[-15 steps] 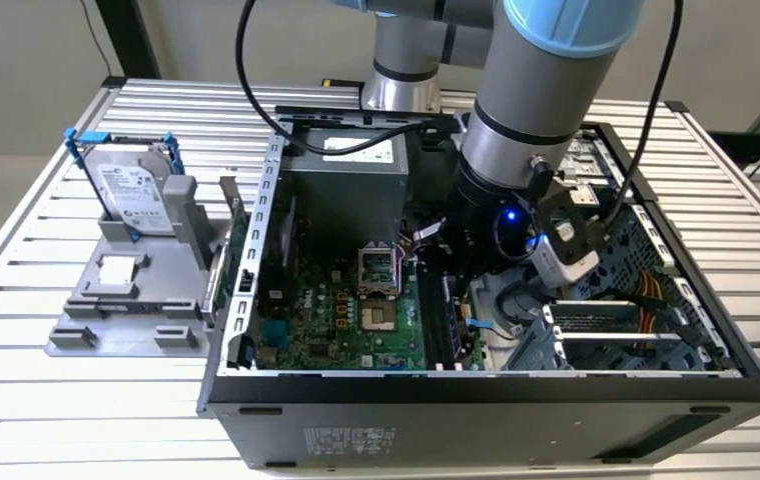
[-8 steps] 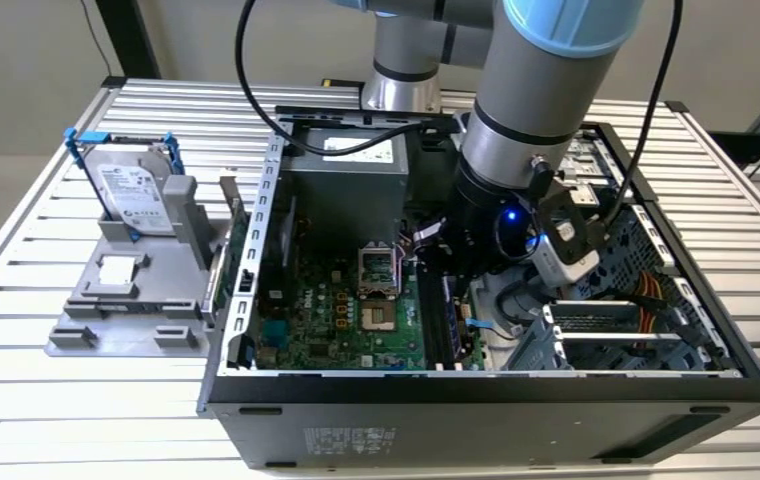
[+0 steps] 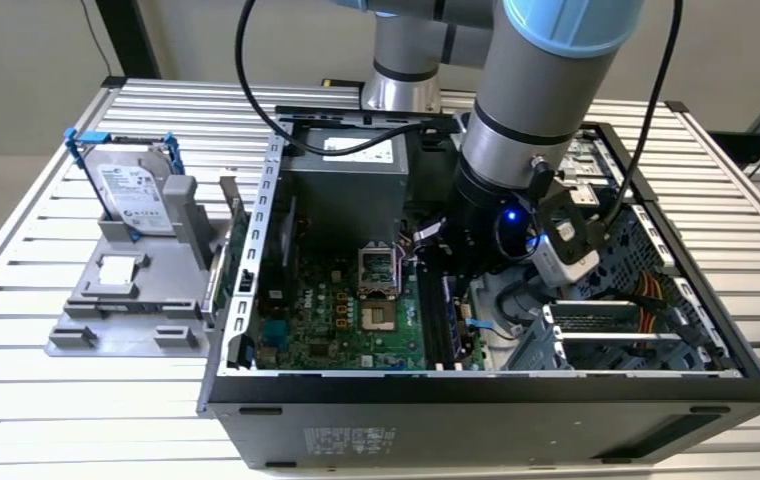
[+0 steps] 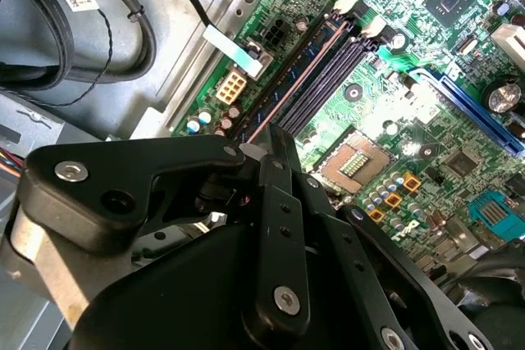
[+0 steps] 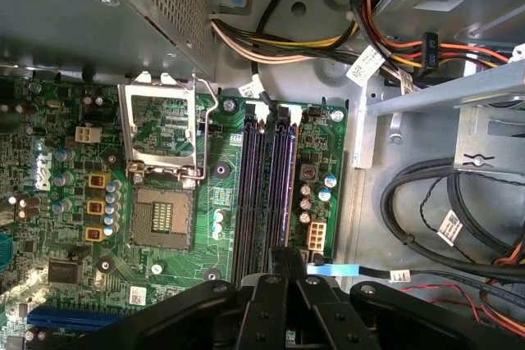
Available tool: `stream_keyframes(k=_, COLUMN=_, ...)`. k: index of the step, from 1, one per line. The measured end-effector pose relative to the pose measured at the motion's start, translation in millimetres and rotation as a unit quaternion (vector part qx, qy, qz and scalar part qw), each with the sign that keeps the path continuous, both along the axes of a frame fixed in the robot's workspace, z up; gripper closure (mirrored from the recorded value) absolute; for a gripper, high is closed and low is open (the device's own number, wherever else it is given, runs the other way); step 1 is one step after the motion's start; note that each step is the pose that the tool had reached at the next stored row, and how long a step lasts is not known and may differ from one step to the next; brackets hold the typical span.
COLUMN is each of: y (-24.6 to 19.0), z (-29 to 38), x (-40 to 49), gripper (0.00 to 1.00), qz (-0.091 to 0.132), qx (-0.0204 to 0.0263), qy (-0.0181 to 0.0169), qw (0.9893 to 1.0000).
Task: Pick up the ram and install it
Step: 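Press down the ram until it locks into place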
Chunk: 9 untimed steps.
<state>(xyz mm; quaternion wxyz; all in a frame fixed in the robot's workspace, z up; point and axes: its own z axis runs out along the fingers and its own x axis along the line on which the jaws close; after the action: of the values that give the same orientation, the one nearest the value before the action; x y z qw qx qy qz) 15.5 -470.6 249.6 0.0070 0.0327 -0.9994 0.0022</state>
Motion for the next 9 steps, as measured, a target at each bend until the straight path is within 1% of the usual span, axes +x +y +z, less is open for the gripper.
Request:
stream_keyframes(k=4, y=0.0, z=0.0, x=0.0, gripper=1.0, qz=0.003, qx=0.0, qy=0.0, qw=1.0)
stream_keyframes(k=9, y=0.0, z=0.2, x=0.0, gripper=1.0, qz=0.017, qx=-0.0002, qy=0.0001, qw=0.9998)
